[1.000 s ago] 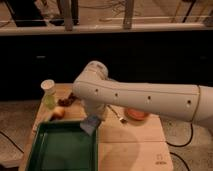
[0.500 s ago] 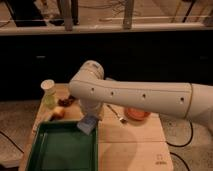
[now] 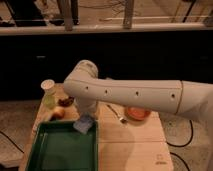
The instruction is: Place sponge in tray
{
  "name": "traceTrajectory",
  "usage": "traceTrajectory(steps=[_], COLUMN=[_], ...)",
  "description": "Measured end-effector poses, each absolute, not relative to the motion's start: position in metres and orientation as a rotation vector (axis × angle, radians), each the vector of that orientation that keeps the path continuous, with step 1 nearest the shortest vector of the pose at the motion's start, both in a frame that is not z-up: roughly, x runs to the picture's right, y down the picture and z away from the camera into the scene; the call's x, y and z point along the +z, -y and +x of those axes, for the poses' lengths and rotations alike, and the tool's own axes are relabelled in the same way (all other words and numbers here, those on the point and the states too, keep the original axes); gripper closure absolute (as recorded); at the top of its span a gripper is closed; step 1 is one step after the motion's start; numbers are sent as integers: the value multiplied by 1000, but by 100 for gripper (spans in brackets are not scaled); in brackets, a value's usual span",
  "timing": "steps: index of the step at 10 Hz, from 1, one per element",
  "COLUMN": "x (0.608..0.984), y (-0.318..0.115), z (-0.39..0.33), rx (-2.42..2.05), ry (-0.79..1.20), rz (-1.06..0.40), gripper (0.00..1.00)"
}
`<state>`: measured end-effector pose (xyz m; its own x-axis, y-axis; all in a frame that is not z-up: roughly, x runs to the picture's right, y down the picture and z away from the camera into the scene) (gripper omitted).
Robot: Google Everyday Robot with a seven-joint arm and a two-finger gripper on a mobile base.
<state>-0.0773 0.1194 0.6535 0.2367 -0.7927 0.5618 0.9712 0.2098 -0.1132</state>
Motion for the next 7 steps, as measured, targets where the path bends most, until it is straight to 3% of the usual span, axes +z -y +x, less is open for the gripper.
traceTrajectory(steps=[7], x=[661], y=[-118], z=[-102], rx=[-1338], ry=[476], rz=[-482], gripper=[97])
